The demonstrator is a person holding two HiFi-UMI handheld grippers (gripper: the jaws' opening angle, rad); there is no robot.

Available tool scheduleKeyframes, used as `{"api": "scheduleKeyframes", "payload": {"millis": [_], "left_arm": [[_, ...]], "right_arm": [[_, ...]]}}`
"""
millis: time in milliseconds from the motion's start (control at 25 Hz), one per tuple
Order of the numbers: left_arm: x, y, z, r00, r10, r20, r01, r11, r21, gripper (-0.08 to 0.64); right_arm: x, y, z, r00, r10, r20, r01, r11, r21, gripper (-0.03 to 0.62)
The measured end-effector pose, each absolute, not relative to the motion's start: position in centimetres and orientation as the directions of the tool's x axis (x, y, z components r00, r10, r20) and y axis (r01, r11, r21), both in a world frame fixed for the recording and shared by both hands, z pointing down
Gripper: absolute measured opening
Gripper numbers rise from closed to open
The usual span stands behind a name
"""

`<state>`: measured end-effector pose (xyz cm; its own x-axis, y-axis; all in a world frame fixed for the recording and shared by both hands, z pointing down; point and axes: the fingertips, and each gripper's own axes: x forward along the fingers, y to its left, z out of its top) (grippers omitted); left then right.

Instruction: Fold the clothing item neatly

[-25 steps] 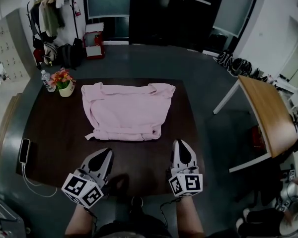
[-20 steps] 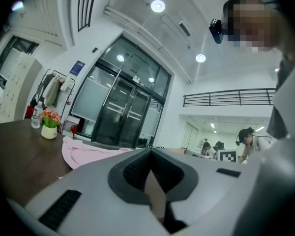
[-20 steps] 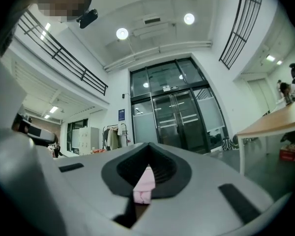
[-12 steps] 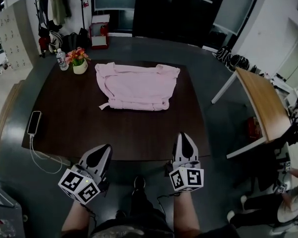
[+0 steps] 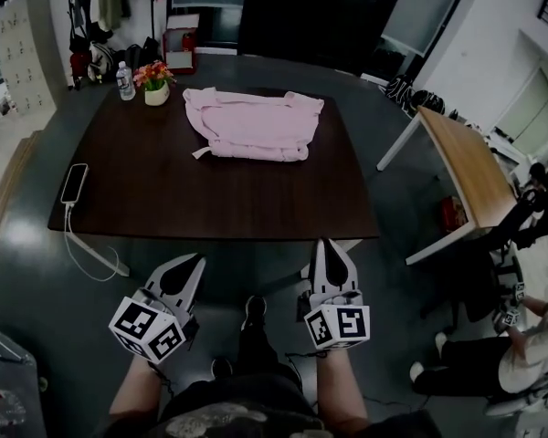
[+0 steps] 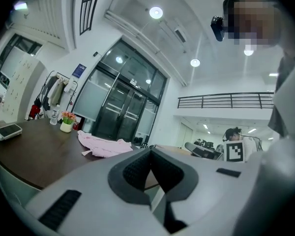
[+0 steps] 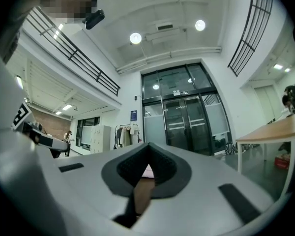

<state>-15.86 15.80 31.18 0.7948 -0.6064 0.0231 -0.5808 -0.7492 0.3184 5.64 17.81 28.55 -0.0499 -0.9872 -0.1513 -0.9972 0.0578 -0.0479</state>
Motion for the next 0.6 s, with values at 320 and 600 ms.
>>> {"api": "scheduleKeyframes", "payload": {"millis": [320, 600], "left_arm": [[-16.4, 20.7, 32.1, 0.820, -0.570, 0.046, -0.555, -0.774, 0.304, 0.011], [-17.4, 21.8, 31.9, 0.816, -0.577, 0.041, -0.561, -0.771, 0.303, 0.011]], "right_arm": [[3.6, 22.9, 29.9, -0.044, -0.994, -0.095, -0.999, 0.046, -0.018, -0.008], [3.8, 25.5, 29.1, -0.009, -0.994, -0.106, -0.999, 0.006, 0.034, -0.008]]}}
